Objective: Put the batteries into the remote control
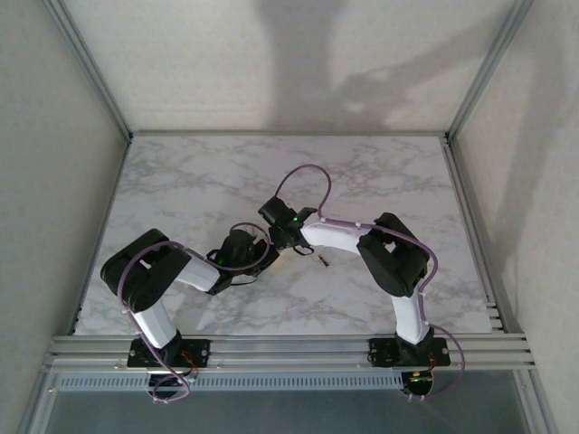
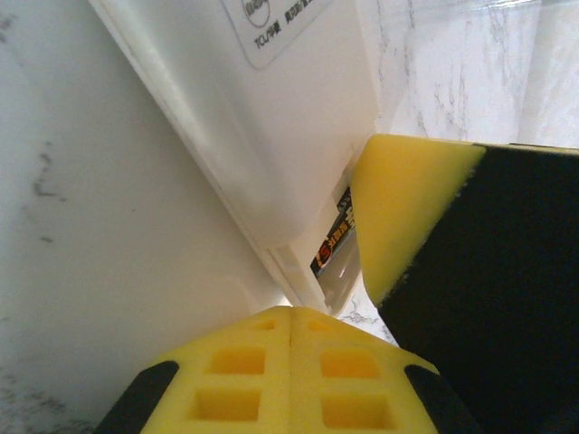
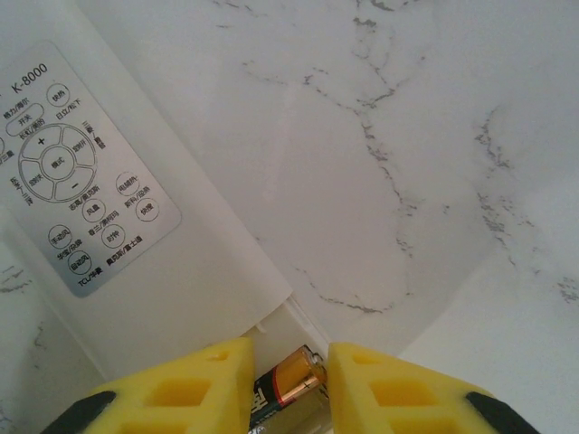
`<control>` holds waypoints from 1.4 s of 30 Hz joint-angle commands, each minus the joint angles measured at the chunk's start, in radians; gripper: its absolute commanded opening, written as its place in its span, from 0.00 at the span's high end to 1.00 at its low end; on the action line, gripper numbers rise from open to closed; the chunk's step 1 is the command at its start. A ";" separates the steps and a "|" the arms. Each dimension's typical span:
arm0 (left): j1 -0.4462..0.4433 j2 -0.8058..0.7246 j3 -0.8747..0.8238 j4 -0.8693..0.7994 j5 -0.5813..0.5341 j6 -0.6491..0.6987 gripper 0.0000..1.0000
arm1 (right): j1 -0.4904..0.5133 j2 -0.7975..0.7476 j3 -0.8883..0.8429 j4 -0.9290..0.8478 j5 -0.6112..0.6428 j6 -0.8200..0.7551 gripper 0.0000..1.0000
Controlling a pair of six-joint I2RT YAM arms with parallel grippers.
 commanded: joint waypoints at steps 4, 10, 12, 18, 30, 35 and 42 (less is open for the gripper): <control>-0.007 0.026 0.008 -0.031 -0.024 0.025 1.00 | 0.004 -0.048 -0.048 0.095 -0.148 0.008 0.67; -0.006 0.025 0.007 -0.029 -0.024 0.023 1.00 | -0.009 -0.061 -0.055 0.108 -0.172 0.009 0.67; -0.007 0.027 0.006 -0.027 -0.024 0.023 1.00 | -0.010 -0.061 -0.051 0.105 -0.173 0.011 0.67; -0.007 0.028 0.003 -0.026 -0.024 0.022 1.00 | -0.011 -0.089 -0.062 0.104 -0.157 0.011 0.65; -0.008 0.027 0.001 -0.020 -0.022 0.020 1.00 | -0.027 -0.096 -0.074 0.081 -0.141 0.000 0.66; -0.006 0.026 0.000 -0.021 -0.023 0.020 1.00 | -0.033 -0.098 -0.091 0.090 -0.133 0.007 0.66; -0.008 0.025 -0.001 -0.023 -0.024 0.019 1.00 | -0.046 -0.141 -0.103 0.090 -0.127 -0.016 0.68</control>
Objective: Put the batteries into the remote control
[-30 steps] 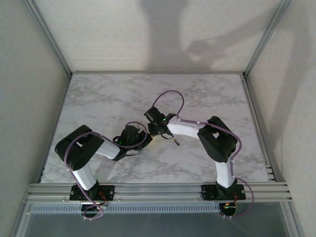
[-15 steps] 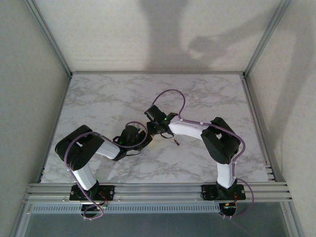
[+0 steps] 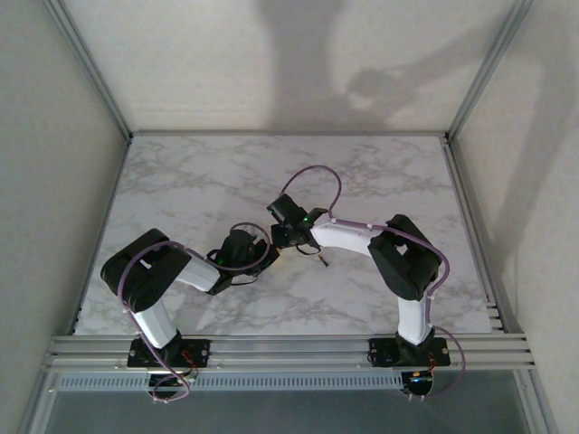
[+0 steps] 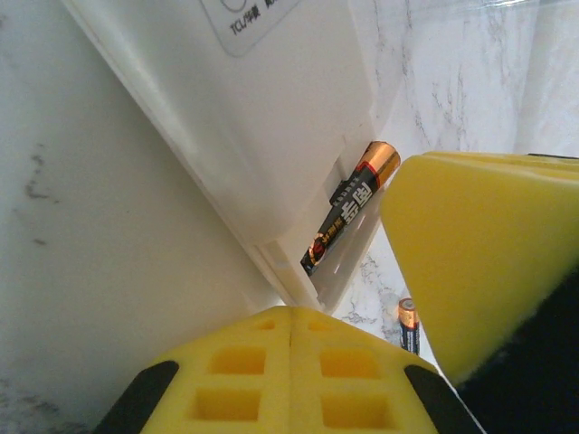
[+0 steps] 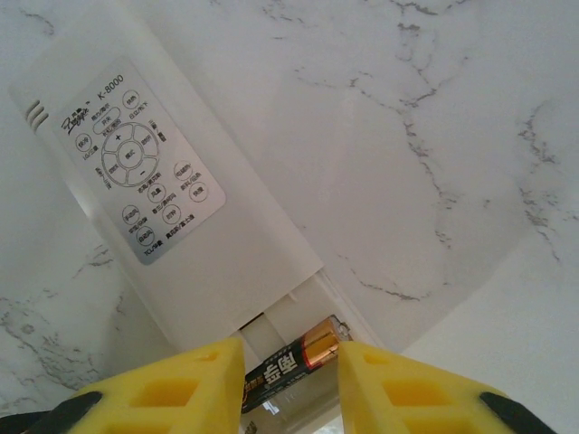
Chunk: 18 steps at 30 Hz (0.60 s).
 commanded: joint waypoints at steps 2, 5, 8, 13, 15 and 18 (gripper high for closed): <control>-0.006 0.025 -0.001 -0.025 -0.025 0.017 1.00 | -0.016 -0.070 -0.024 -0.006 0.004 -0.020 0.68; -0.007 0.024 -0.001 -0.026 -0.025 0.017 1.00 | -0.030 -0.083 -0.040 -0.003 0.001 -0.023 0.71; -0.007 0.022 0.000 -0.028 -0.026 0.019 1.00 | -0.042 -0.078 -0.040 -0.002 -0.017 -0.030 0.74; -0.006 0.025 0.003 -0.032 -0.026 0.020 1.00 | -0.057 -0.047 -0.029 0.000 -0.061 -0.040 0.76; -0.006 0.021 0.003 -0.035 -0.027 0.021 1.00 | -0.063 -0.041 -0.034 0.011 -0.079 -0.036 0.78; -0.006 0.020 0.005 -0.039 -0.029 0.023 1.00 | -0.067 -0.031 -0.033 0.021 -0.101 -0.034 0.79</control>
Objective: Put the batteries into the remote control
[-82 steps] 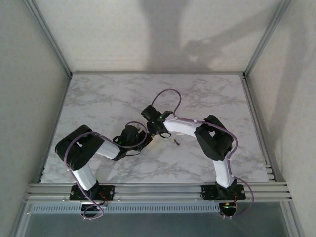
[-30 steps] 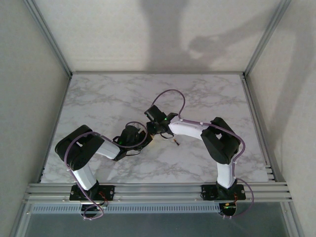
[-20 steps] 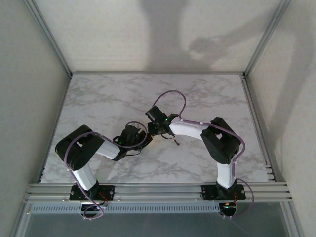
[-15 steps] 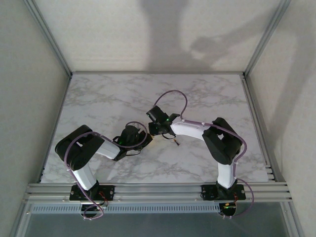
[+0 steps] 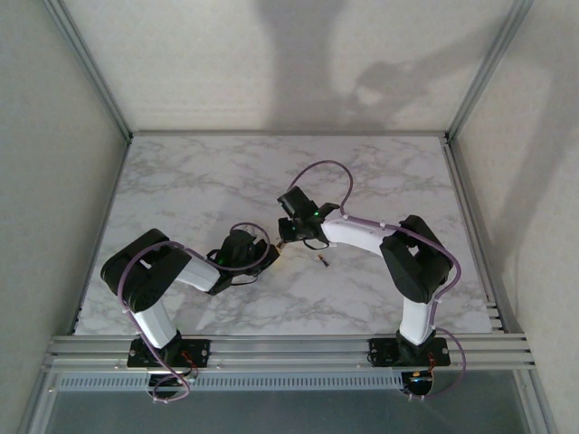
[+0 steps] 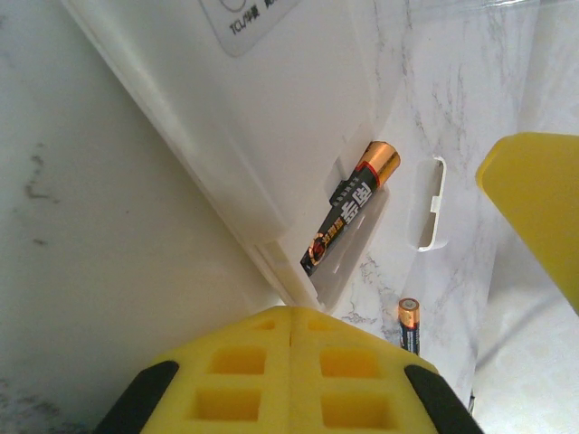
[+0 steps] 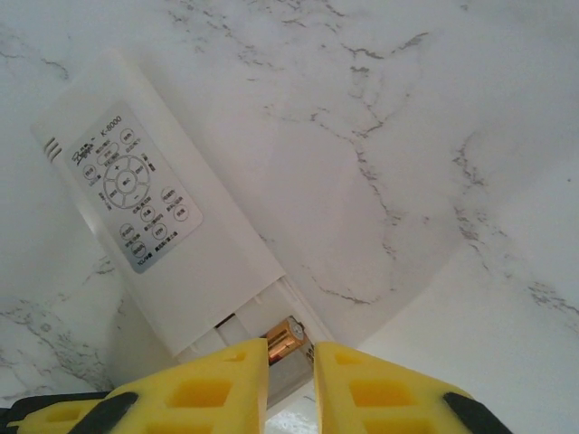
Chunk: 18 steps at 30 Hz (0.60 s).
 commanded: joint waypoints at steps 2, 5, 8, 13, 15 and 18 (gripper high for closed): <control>-0.006 0.020 0.005 -0.039 -0.027 0.023 1.00 | -0.008 0.036 0.001 0.008 -0.041 -0.008 0.79; -0.006 0.024 0.006 -0.039 -0.027 0.022 1.00 | -0.010 0.050 0.008 0.006 -0.048 -0.010 0.80; -0.006 0.024 0.008 -0.040 -0.026 0.024 1.00 | -0.011 0.057 0.007 0.008 -0.044 -0.010 0.80; -0.005 0.026 0.009 -0.040 -0.025 0.024 1.00 | -0.016 0.060 0.006 0.014 -0.046 -0.006 0.80; -0.006 0.026 0.009 -0.040 -0.025 0.024 1.00 | -0.016 0.065 0.009 0.014 -0.050 -0.008 0.80; -0.006 0.027 0.009 -0.040 -0.026 0.022 1.00 | -0.016 0.076 0.015 0.009 -0.054 -0.009 0.80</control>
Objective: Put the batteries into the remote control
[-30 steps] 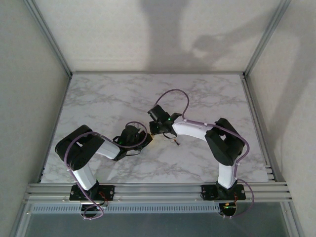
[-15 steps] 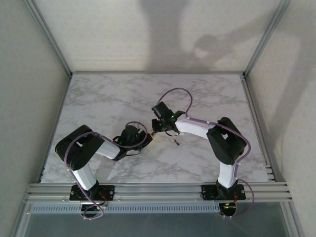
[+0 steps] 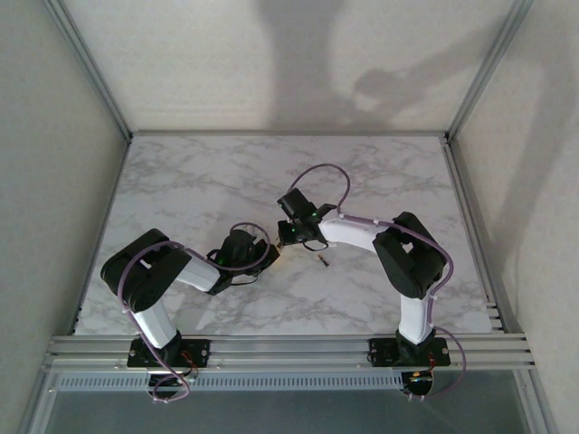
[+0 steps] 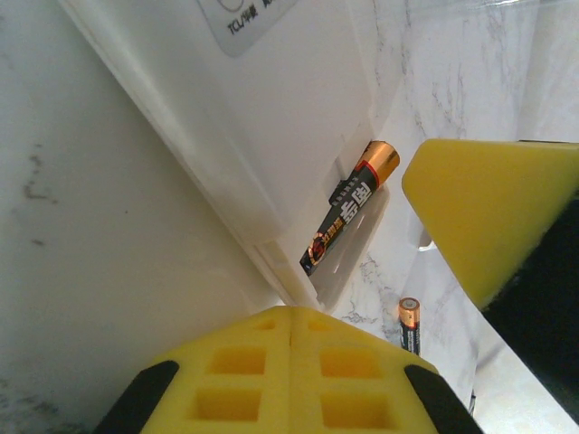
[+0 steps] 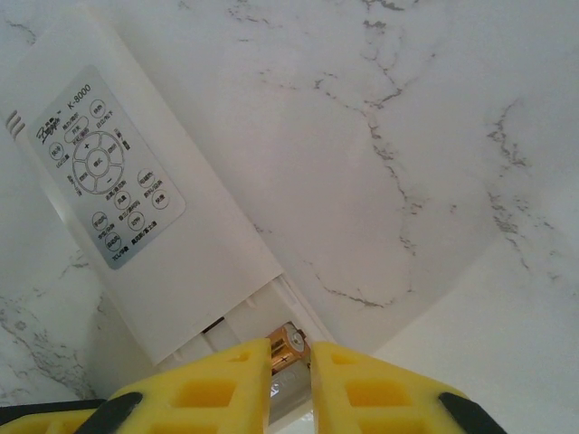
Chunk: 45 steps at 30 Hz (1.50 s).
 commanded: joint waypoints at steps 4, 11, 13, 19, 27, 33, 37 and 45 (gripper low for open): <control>-0.006 0.027 0.008 -0.039 -0.026 0.019 1.00 | -0.009 0.040 0.017 -0.001 -0.016 -0.009 0.80; -0.006 0.028 0.008 -0.039 -0.024 0.019 1.00 | -0.009 0.051 0.019 0.009 -0.028 -0.007 0.83; -0.006 0.029 0.009 -0.036 -0.024 0.019 1.00 | -0.009 0.056 0.023 0.007 -0.038 -0.006 0.85; -0.006 0.032 0.008 -0.034 -0.023 0.019 1.00 | -0.005 0.105 0.048 -0.028 -0.060 -0.005 0.85; -0.005 0.031 0.007 -0.031 -0.022 0.016 1.00 | 0.026 0.166 0.063 -0.056 -0.067 0.002 0.85; -0.006 0.024 0.003 -0.035 -0.026 0.016 1.00 | 0.034 0.134 0.061 -0.067 -0.029 0.007 0.84; -0.007 0.009 0.003 -0.052 -0.035 0.024 1.00 | 0.025 0.075 0.072 -0.081 -0.004 -0.002 0.79; -0.002 -0.112 0.009 -0.189 -0.100 0.082 1.00 | -0.002 -0.057 0.106 -0.125 0.048 -0.034 0.68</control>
